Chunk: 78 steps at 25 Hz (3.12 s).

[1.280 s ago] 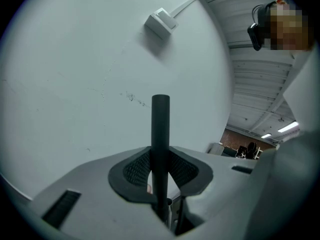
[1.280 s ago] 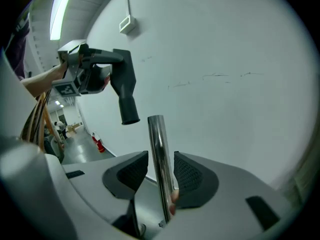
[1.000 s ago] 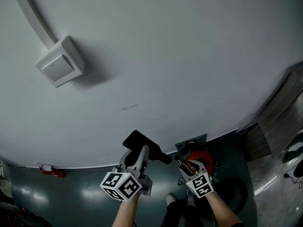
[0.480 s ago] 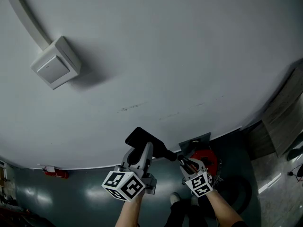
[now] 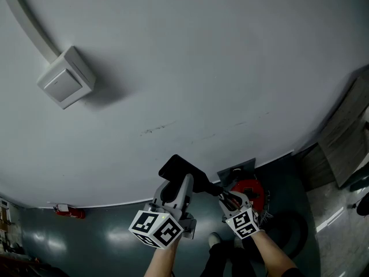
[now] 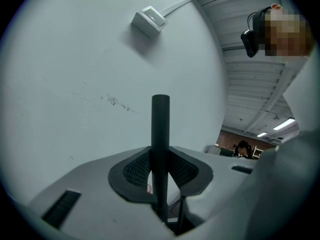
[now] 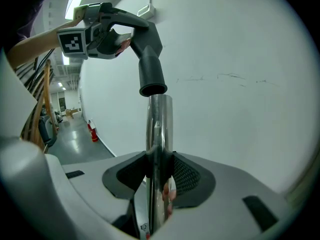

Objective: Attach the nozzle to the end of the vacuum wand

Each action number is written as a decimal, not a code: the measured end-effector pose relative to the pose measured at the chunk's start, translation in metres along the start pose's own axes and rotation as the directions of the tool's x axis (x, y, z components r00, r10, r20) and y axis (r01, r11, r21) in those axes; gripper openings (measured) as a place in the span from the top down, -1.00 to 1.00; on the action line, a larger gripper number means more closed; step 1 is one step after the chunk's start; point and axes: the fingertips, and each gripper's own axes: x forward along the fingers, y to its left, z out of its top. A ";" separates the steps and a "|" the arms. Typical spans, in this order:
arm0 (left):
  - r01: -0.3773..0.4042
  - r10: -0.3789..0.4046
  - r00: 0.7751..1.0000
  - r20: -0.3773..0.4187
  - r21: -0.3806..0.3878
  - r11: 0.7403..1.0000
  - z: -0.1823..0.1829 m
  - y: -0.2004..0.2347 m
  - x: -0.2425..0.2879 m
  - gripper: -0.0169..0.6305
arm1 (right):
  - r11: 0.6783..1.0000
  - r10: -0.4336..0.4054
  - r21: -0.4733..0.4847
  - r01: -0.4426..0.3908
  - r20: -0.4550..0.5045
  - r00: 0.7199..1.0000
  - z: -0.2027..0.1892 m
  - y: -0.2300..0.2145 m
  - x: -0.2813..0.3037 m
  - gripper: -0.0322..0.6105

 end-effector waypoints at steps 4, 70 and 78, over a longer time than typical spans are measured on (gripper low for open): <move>0.016 -0.016 1.000 -0.010 0.027 1.000 -0.007 -0.011 0.003 0.68 | 1.000 0.000 -0.004 0.000 0.008 1.000 0.000 0.002 -0.002 0.40; 0.093 -0.090 0.994 -0.066 0.052 0.994 -0.039 -0.008 0.015 0.52 | 0.999 0.021 -0.024 -0.021 0.009 1.000 -0.006 0.006 -0.008 0.41; 0.031 -0.029 0.998 -0.050 0.038 0.999 -0.043 0.007 -0.023 0.48 | 0.997 0.072 -0.017 -0.072 -0.013 0.997 -0.004 -0.006 0.011 0.41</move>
